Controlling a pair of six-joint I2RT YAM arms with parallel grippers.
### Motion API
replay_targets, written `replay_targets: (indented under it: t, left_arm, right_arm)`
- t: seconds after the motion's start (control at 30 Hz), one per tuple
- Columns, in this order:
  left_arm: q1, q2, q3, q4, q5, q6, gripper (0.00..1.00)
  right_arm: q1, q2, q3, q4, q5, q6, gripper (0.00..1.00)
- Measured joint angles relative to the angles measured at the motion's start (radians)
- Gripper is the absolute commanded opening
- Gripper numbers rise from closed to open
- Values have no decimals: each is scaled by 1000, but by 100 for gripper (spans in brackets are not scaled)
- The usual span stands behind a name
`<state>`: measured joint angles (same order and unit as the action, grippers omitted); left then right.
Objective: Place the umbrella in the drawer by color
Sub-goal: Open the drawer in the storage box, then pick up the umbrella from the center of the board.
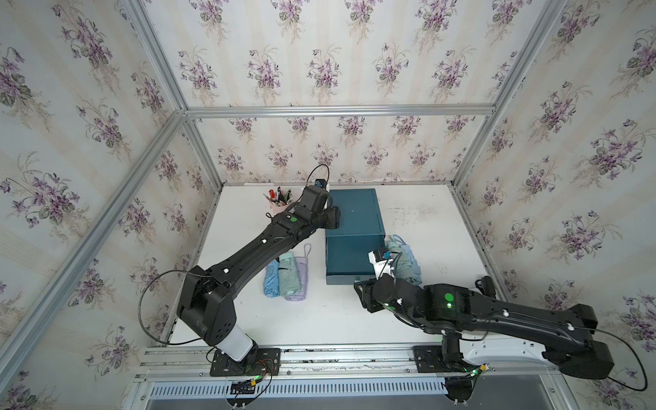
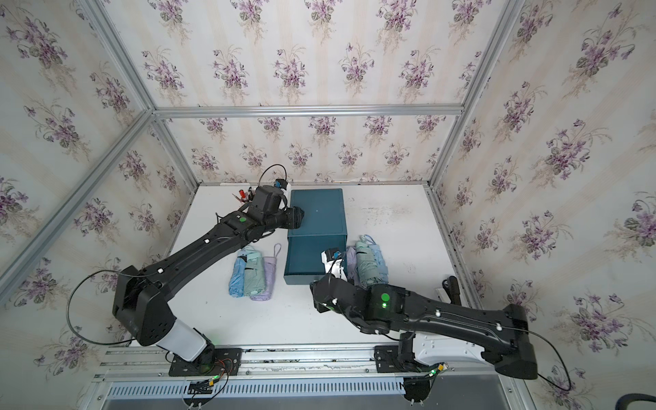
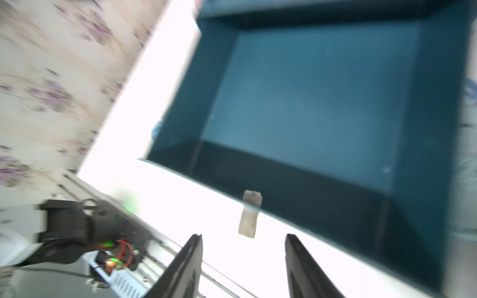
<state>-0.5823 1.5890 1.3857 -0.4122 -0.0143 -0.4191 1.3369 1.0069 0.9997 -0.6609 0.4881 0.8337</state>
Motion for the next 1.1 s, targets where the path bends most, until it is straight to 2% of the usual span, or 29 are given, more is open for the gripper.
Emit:
replay_targets:
  t: [0.1, 0.17, 0.2, 0.27, 0.37, 0.43, 0.5, 0.57, 0.63, 0.7, 0.83, 0.93, 1.1]
  left_arm:
    - [0, -27, 42, -130, 2, 28, 73]
    - [0, -49, 72, -197, 7, 43, 74]
    - [-1, -68, 85, -216, 7, 45, 75]
    - [-1, -117, 95, -230, 7, 50, 77]
    - [-1, -228, 71, -226, 6, 51, 79]
    - [-1, -306, 25, -197, 7, 50, 82]
    - [0, -378, -39, -160, 8, 40, 85]
    - [6, -431, -98, -137, 15, 24, 85]
    - [18, -460, -136, -129, 21, 5, 84]
    - [27, -470, -159, -121, 40, -12, 83]
    - [27, -484, -204, -113, 107, -33, 81]
    - [27, -484, -222, -114, 129, -45, 79]
    - [28, -458, -212, -115, 171, -50, 78]
  right_arm:
    - [-4, -43, 89, -72, 105, -8, 79]
    - [-53, -30, 167, -129, 155, -13, 79]
    - [-120, -10, 209, -152, 156, -24, 78]
    - [-347, 33, 253, -165, 109, -46, 76]
    - [-677, 80, 197, -165, -31, -113, 78]
    - [-837, 88, 117, -156, -172, -167, 80]
    - [-924, 115, 49, -120, -283, -212, 80]
    - [-950, 161, -13, -79, -409, -254, 80]
    - [-959, 205, -70, -34, -483, -287, 82]
    - [-966, 241, -117, 5, -519, -301, 87]
    - [-976, 290, -205, 66, -538, -313, 87]
    - [-977, 292, -234, 99, -548, -313, 79]
    - [-977, 283, -260, 139, -556, -310, 58]
